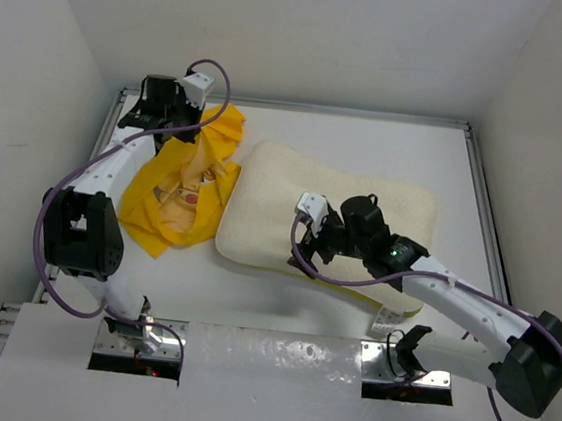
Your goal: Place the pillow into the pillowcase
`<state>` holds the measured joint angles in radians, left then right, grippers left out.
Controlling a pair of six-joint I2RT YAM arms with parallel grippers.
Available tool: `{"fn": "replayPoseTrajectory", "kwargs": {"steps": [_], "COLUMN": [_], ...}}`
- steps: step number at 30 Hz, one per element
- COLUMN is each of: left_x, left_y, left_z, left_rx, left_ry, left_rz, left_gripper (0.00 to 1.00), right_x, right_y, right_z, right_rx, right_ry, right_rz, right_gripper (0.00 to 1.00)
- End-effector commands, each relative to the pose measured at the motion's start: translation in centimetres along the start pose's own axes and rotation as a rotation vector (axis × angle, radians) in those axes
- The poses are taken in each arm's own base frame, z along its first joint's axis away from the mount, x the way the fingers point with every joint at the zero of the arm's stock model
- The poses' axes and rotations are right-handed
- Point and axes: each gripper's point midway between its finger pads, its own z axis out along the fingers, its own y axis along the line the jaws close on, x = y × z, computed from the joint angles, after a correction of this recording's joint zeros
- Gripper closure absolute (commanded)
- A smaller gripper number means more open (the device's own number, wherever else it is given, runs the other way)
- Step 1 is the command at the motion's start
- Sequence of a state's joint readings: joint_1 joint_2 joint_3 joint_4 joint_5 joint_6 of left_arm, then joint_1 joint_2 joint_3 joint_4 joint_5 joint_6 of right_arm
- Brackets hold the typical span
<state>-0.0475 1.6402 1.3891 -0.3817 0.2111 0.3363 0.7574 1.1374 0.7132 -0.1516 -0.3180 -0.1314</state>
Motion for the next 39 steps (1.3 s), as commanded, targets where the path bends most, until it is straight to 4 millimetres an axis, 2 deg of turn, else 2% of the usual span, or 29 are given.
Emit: {"fn": "replayPoseTrajectory", "kwargs": {"steps": [1, 3, 4, 5, 6, 7, 8, 10, 11, 12, 13, 14, 15, 16, 19, 20, 24, 26, 27, 29, 31, 32, 33, 34, 35, 36, 37, 38, 39], "left_x": [-1.2, -0.8, -0.7, -0.5, -0.4, -0.3, -0.3, -0.2, -0.2, 0.0, 0.1, 0.0, 0.1, 0.2, 0.5, 0.7, 1.4, 1.6, 1.7, 1.6, 1.3, 0.9, 0.6, 0.4, -0.2, -0.5, -1.1, -1.3, -1.6], "left_y": [-0.3, -0.5, -0.7, -0.8, -0.9, -0.9, -0.8, -0.9, -0.9, -0.9, -0.9, -0.9, -0.9, -0.9, -0.7, -0.7, -0.7, -0.8, -0.8, -0.7, -0.7, -0.6, -0.5, -0.5, -0.4, -0.5, -0.7, -0.8, -0.9], "left_z": [-1.2, -1.4, -1.4, -1.4, -1.5, -1.6, -1.6, -1.7, -1.8, -1.7, -1.7, -1.8, -1.7, -1.7, -1.5, -1.4, -0.7, -0.4, -0.3, -0.3, -0.3, -0.5, -0.5, -0.6, -0.9, -1.0, -1.3, -1.5, -1.7], "left_rx": [0.005, 0.013, 0.019, 0.026, 0.027, 0.027, 0.022, 0.022, 0.022, 0.024, 0.025, 0.025, 0.021, 0.022, 0.013, 0.008, 0.011, 0.016, 0.017, 0.013, 0.011, 0.007, 0.003, 0.001, -0.001, 0.001, 0.006, 0.007, 0.011], "left_ry": [-0.044, -0.037, -0.032, -0.023, -0.022, -0.022, -0.022, -0.022, -0.020, -0.015, -0.012, -0.012, -0.008, -0.005, 0.003, 0.007, 0.024, 0.032, 0.035, 0.033, 0.026, 0.018, 0.012, 0.009, -0.007, -0.012, -0.027, -0.032, -0.037], "left_rz": [0.033, 0.037, 0.040, 0.042, 0.043, 0.043, 0.044, 0.042, 0.042, 0.040, 0.041, 0.043, 0.044, 0.046, 0.054, 0.055, 0.050, 0.045, 0.044, 0.045, 0.044, 0.046, 0.044, 0.045, 0.044, 0.044, 0.044, 0.046, 0.049], "left_gripper": [1.00, 1.00, 1.00, 1.00, 1.00, 1.00, 1.00, 1.00, 1.00, 1.00, 1.00, 1.00, 1.00, 1.00, 1.00, 1.00, 1.00, 1.00, 1.00, 1.00, 1.00, 1.00, 1.00, 1.00, 1.00, 1.00, 1.00, 1.00, 1.00], "right_x": [-10.1, -12.2, -11.9, -13.7, -12.0, -11.2, -12.4, -10.9, -8.6, -10.4, -7.7, -9.1, -8.2, -5.8, -3.1, -0.9, 4.2, 5.4, 5.2, 5.6, 0.7, 3.0, -1.1, -0.2, -1.3, -4.3, -3.1, -4.6, -4.3], "right_y": [-4.2, -7.9, -10.1, -11.5, -11.9, -14.1, -15.8, -19.9, -20.4, -21.5, -21.8, -22.8, -23.7, -24.1, -25.2, -25.0, -24.4, -23.5, -23.0, -21.1, -21.3, -19.1, -18.6, -16.9, -15.9, -14.2, -12.6, -10.6, -9.5], "right_z": [-2.4, -2.2, -2.0, -2.1, 1.2, 1.8, 2.2, 5.5, 7.1, 7.5, 10.2, 10.5, 11.3, 13.2, 15.0, 16.3, 18.5, 18.8, 18.6, 17.7, 15.3, 14.3, 11.4, 10.6, 9.5, 7.5, 7.1, 6.5, 6.6], "right_rx": [0.207, 0.329, 0.360, 0.348, 0.243, 0.244, 0.250, 0.317, 0.299, 0.271, 0.188, 0.171, 0.156, 0.133, 0.128, 0.111, 0.096, 0.058, 0.029, -0.026, 0.014, -0.001, 0.022, 0.010, -0.001, -0.010, -0.022, -0.016, -0.015], "right_ry": [-0.310, -0.273, -0.241, -0.247, -0.182, -0.156, -0.145, -0.045, 0.002, -0.009, 0.039, 0.022, 0.033, 0.072, 0.114, 0.155, 0.240, 0.281, 0.283, 0.288, 0.142, 0.161, 0.059, 0.030, -0.010, -0.083, -0.070, -0.087, -0.072], "right_rz": [0.013, 0.060, 0.126, 0.162, 0.205, 0.236, 0.201, 0.145, 0.172, 0.121, 0.152, 0.138, 0.155, 0.186, 0.210, 0.226, 0.276, 0.299, 0.306, 0.314, 0.235, 0.264, 0.207, 0.197, 0.176, 0.116, 0.099, 0.042, 0.016], "right_gripper": [0.02, 0.14, 0.22, 0.21, 0.17, 0.08, 0.01, 0.01, 0.01, 0.01, 0.01, 0.01, 0.01, 0.01, 0.01, 0.01, 0.03, 0.30, 0.59, 0.98, 1.00, 1.00, 1.00, 1.00, 1.00, 1.00, 1.00, 1.00, 1.00]}}
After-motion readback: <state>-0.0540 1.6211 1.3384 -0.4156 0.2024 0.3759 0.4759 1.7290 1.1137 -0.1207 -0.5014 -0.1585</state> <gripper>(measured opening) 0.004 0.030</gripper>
